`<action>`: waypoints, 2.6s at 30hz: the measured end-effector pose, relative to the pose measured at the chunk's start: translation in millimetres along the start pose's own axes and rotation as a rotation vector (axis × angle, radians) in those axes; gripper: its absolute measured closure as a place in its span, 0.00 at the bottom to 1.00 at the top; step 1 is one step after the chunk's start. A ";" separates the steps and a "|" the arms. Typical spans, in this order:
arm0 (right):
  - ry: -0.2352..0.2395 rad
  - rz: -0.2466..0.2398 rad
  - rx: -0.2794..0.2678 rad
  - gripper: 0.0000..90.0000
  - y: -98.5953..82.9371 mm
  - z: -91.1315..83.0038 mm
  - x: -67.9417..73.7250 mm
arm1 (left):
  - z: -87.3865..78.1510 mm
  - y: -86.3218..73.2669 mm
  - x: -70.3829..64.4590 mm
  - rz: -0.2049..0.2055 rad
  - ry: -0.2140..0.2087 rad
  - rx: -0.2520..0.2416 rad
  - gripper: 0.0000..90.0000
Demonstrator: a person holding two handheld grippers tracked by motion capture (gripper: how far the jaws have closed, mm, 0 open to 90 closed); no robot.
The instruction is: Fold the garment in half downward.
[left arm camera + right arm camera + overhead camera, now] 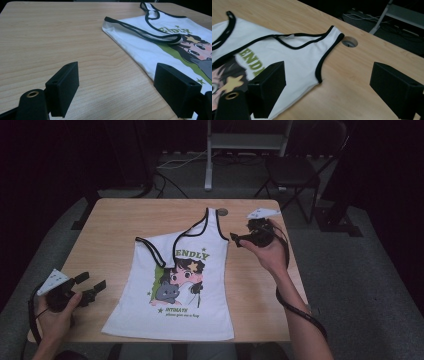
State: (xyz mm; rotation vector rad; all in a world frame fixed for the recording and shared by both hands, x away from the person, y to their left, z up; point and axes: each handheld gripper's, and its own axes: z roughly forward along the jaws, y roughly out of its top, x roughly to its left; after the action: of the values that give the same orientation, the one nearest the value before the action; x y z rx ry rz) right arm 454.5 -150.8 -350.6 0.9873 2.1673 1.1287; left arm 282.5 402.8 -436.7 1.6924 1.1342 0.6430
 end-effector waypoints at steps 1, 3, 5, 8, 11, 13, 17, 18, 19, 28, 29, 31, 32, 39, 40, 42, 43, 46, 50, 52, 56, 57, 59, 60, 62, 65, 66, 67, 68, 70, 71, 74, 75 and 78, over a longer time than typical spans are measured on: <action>0.003 0.006 0.005 0.14 4.1 4.1 -1.8 | 0.0 0.0 0.0 0.000 0.000 0.000 0.22; 0.000 0.009 0.009 0.14 8.1 8.1 -3.8 | -0.3 -0.3 -0.2 -0.002 -0.001 -0.004 0.22; -0.009 -0.002 0.017 0.14 18.6 19.3 -9.1 | -0.3 -0.2 -0.5 0.000 -0.001 -0.001 0.22; -0.015 0.004 0.037 0.16 28.8 31.8 -15.1 | -0.2 0.0 -0.4 -0.003 0.001 0.002 0.22; -0.016 0.031 0.054 0.17 39.5 49.7 -25.7 | -0.2 -0.2 -0.2 -0.008 -0.001 -0.002 0.22; -0.026 0.049 0.062 0.18 43.2 59.5 -31.3 | -0.2 -0.2 -0.3 -0.009 -0.001 -0.002 0.22; -0.031 0.077 0.089 0.24 48.4 75.6 -38.8 | -0.6 -0.3 -1.1 -0.002 0.002 0.004 0.22; -0.032 0.081 0.102 0.25 51.0 82.5 -41.1 | -0.3 -0.1 -1.0 -0.002 0.000 0.007 0.22; -0.028 0.088 0.105 0.26 52.4 85.9 -42.1 | -0.2 -0.1 -1.0 -0.004 -0.001 0.008 0.22; -0.034 0.170 0.125 0.45 69.8 120.8 -51.5 | -1.1 -0.6 -2.0 0.004 0.002 0.006 0.22; -0.028 0.177 0.131 0.45 70.4 125.4 -52.4 | -1.1 -0.7 -2.1 0.003 0.002 0.004 0.22; -0.030 0.198 0.137 0.47 70.4 134.4 -52.1 | -1.4 -0.8 -2.2 0.003 0.000 0.003 0.22; -0.033 0.199 0.144 0.49 70.3 139.0 -51.4 | -1.5 -0.9 -2.4 0.002 0.000 0.003 0.22; -0.037 0.225 0.156 0.60 71.8 168.6 -40.4 | -2.1 -1.3 -3.1 0.002 0.001 0.003 0.22; -0.034 0.225 0.161 0.61 71.6 172.5 -39.6 | -2.2 -1.4 -3.3 0.003 0.001 0.003 0.22; -0.031 0.231 0.169 0.63 69.7 179.1 -38.9 | -2.4 -1.5 -3.9 0.006 0.003 0.002 0.22; -0.032 0.232 0.177 0.64 67.7 182.1 -39.0 | -2.4 -1.5 -4.0 0.007 0.003 0.003 0.22; -0.043 0.242 0.207 0.66 60.7 189.8 -39.5 | -2.3 -1.5 -3.7 0.003 0.001 0.007 0.22; -0.044 0.263 0.218 0.69 55.2 196.1 -41.8 | -2.3 -1.5 -3.6 0.001 0.000 0.007 0.22; -0.051 0.273 0.224 0.71 52.8 198.5 -43.3 | -2.3 -1.5 -3.9 0.003 0.001 0.008 0.22; -0.050 0.265 0.245 0.75 48.7 203.3 -41.9 | -2.1 -1.5 -4.4 0.005 0.000 0.008 0.22; -0.047 0.272 0.248 0.75 47.5 204.8 -41.5 | -2.1 -1.5 -4.4 0.007 0.000 0.008 0.22; -0.050 0.279 0.254 0.74 44.8 207.9 -40.8 | -2.0 -1.5 -4.6 0.007 0.000 0.008 0.22; -0.048 0.290 0.258 0.74 43.2 209.5 -40.5 | -2.0 -1.5 -4.8 0.008 0.000 0.009 0.22; -0.045 0.292 0.272 0.74 39.8 212.8 -39.3 | -2.3 -1.6 -5.4 0.011 -0.001 0.012 0.22; -0.043 0.299 0.270 0.79 40.0 213.9 -38.6 | -2.1 -1.5 -5.5 0.014 -0.006 0.018 0.22; -0.043 0.299 0.270 0.79 40.0 213.9 -38.6 | -2.1 -1.5 -5.5 0.014 -0.006 0.018 0.22; -0.042 0.278 0.271 0.87 39.9 214.0 -36.9 | -1.9 -1.5 -5.5 0.010 -0.006 0.018 0.22; -0.038 0.276 0.268 0.90 39.6 214.0 -36.5 | -1.9 -1.5 -5.4 0.009 -0.006 0.018 0.22; -0.034 0.293 0.263 0.92 39.0 213.9 -36.7 | -2.3 -1.6 -5.6 0.010 -0.005 0.015 0.22; -0.030 0.301 0.261 0.94 38.8 213.6 -37.2 | -2.6 -1.7 -5.6 0.011 -0.004 0.015 0.22; -0.020 0.324 0.229 0.96 40.1 209.1 -38.4 | -2.7 -1.8 -5.9 0.012 -0.004 0.016 0.22; -0.014 0.326 0.219 0.96 41.3 206.9 -38.3 | -2.7 -1.8 -6.0 0.012 -0.005 0.016 0.22; 0.019 0.331 0.182 0.96 43.8 199.0 -38.4 | -3.1 -2.1 -5.9 0.012 -0.007 0.013 0.22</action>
State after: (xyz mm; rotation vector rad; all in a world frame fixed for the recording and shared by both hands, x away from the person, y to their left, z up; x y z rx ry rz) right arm 633.3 -68.5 -415.6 1.4639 2.2051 1.0989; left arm 276.7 399.0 -436.9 1.7124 1.1272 0.6379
